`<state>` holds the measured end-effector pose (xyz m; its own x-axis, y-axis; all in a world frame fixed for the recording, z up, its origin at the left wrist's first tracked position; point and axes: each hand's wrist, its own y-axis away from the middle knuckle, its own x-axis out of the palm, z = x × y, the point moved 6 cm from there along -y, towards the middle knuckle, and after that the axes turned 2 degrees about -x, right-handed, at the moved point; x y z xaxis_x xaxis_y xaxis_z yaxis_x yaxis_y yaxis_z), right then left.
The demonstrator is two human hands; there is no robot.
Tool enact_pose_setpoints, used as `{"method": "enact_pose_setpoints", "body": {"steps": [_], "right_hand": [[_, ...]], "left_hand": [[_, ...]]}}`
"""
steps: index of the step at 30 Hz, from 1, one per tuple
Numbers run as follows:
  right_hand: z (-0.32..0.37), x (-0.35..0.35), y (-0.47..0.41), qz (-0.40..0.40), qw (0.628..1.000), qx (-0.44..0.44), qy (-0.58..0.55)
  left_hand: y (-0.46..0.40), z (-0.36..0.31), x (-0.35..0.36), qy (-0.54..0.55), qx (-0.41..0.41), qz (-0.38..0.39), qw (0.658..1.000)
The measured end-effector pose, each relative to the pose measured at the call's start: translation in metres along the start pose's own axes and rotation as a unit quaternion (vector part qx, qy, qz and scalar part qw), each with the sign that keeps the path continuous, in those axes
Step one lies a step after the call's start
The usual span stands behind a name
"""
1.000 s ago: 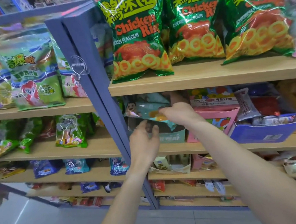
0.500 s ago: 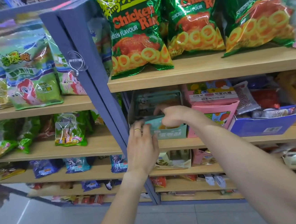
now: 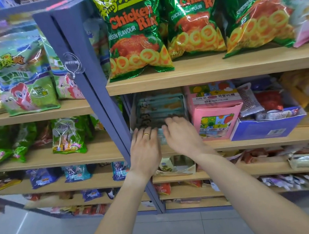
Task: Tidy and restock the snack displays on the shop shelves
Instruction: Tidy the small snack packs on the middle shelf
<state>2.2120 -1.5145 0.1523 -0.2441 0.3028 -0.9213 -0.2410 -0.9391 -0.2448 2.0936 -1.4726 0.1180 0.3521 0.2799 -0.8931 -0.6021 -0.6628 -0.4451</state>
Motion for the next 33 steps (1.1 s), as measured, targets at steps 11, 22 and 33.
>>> {"method": "enact_pose_setpoints", "body": {"steps": [11, 22, 33], "right_hand": [[-0.019, -0.007, 0.077, -0.142, 0.988, -0.034, -0.045], [-0.165, -0.100, 0.165, -0.352, 0.920, 0.164, -0.052], [-0.254, -0.097, 0.152, -0.166, 0.974, 0.155, 0.026]], "left_hand": [[0.009, -0.037, -0.017, 0.082, 0.007, -0.011, 0.997], [0.001, -0.193, -0.035, 0.177, 0.199, 0.004, 0.964], [-0.019, -0.263, 0.017, 0.096, 0.167, 0.077, 0.978]]}}
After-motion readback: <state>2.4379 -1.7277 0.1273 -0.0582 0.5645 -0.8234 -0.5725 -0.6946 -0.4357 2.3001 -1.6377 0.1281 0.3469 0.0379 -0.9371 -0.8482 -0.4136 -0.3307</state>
